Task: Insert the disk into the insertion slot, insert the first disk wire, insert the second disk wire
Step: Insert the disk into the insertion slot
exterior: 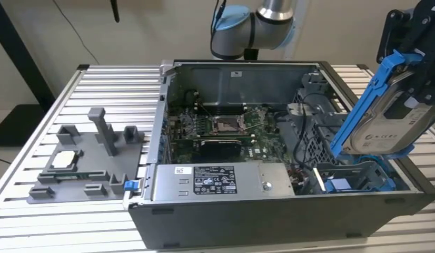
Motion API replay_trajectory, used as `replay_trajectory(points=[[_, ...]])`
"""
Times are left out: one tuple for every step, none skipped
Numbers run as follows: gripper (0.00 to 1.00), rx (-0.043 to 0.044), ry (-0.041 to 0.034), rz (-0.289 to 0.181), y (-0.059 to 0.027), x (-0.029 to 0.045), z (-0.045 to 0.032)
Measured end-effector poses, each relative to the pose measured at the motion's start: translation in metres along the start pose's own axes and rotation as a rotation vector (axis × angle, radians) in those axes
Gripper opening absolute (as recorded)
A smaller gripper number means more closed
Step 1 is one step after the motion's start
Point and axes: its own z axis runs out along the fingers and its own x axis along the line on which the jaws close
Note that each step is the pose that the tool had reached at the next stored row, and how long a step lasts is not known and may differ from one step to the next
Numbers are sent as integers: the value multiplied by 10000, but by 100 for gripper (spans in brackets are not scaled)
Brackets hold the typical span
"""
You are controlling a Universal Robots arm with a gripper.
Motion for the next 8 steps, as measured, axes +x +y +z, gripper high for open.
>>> replay_trajectory(points=[[0,0,0,0,0,0,0],[0,0,0,0,0,0,0],[0,0,0,0,0,0,1],[0,0,-1,0,0,0,3],[0,0,-3,0,0,0,6],[0,0,-2,0,0,0,8],[0,0,-2,0,-1,0,14],[0,0,-2,0,-1,0,19]])
